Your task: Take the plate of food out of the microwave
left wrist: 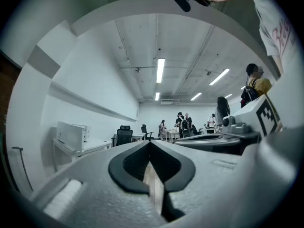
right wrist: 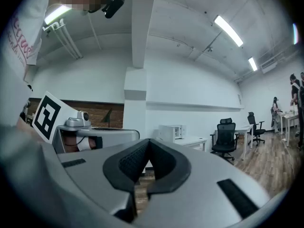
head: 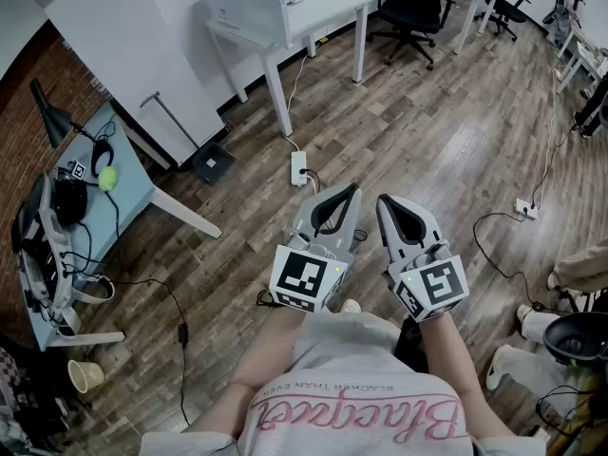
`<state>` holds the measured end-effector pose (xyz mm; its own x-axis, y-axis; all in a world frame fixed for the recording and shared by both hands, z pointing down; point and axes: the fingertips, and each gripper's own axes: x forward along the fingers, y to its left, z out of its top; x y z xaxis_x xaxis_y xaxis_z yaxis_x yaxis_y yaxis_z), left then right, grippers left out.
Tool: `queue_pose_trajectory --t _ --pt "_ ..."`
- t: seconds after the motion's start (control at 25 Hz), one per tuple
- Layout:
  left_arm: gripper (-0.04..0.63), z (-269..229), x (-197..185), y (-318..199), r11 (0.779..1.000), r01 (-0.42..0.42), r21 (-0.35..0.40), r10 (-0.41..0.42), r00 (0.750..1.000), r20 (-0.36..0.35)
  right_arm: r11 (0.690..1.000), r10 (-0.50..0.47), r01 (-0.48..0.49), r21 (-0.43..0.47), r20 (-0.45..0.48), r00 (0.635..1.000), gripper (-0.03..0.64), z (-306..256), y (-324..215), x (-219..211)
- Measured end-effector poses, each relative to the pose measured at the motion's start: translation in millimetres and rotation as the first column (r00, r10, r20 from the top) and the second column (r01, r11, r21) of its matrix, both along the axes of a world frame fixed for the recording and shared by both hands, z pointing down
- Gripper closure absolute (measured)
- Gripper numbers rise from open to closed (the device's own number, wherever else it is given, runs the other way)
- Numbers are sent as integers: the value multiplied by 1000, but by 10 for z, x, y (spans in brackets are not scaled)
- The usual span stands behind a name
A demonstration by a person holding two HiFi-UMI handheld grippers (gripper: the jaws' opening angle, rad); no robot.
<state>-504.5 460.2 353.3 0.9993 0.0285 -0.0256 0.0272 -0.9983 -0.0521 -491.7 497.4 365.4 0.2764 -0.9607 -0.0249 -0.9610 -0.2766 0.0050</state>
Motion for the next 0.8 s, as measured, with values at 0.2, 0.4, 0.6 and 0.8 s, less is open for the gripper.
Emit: queue_pose_trajectory --t 0.2,0.4,0.6,0.8 --pt "591 4 60 129 1000 21 6 -21 1000 -6 1000 -10 10 3 -19 1000 606 -68 132 74" --pt "591 1 92 234 999 36 -2 -36 999 -7 1000 -23 24 3 -16 1000 606 -69 246 115" --pt "591 -11 172 242 999 38 3 -38 999 -2 1000 -17 17 0 -17 1000 606 -39 260 211" --pt "591 -29 337 167 999 33 -3 -33 999 -10 1000 -22 22 0 -40 999 606 -40 187 325"
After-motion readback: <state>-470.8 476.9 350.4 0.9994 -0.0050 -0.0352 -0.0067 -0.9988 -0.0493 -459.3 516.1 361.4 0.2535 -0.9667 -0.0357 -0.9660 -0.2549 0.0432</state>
